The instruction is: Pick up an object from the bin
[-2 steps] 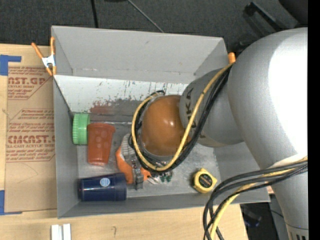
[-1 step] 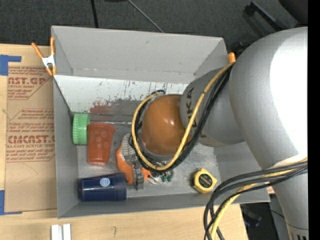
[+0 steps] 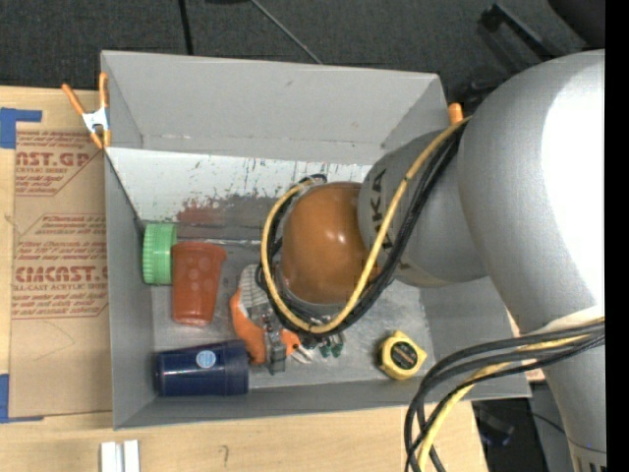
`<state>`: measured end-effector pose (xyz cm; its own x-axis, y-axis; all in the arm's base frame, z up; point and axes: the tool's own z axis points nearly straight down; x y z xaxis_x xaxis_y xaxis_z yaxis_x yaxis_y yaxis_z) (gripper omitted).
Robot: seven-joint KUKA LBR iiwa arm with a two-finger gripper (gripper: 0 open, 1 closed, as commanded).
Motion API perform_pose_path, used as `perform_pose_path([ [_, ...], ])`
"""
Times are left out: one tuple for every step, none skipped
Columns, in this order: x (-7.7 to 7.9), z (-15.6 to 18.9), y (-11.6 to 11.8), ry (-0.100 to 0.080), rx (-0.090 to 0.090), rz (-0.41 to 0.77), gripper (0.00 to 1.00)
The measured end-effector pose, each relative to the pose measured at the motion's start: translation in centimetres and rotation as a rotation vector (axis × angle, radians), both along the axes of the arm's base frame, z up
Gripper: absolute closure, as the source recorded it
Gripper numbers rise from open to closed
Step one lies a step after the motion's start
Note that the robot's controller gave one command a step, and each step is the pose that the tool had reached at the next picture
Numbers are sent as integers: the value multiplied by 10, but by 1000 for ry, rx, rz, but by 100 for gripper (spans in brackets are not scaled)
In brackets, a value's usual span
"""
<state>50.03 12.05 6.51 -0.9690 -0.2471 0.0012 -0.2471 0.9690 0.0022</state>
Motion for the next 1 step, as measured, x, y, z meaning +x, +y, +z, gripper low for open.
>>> perform_pose_path([
  [0,18,0,1,-1,-1,100],
])
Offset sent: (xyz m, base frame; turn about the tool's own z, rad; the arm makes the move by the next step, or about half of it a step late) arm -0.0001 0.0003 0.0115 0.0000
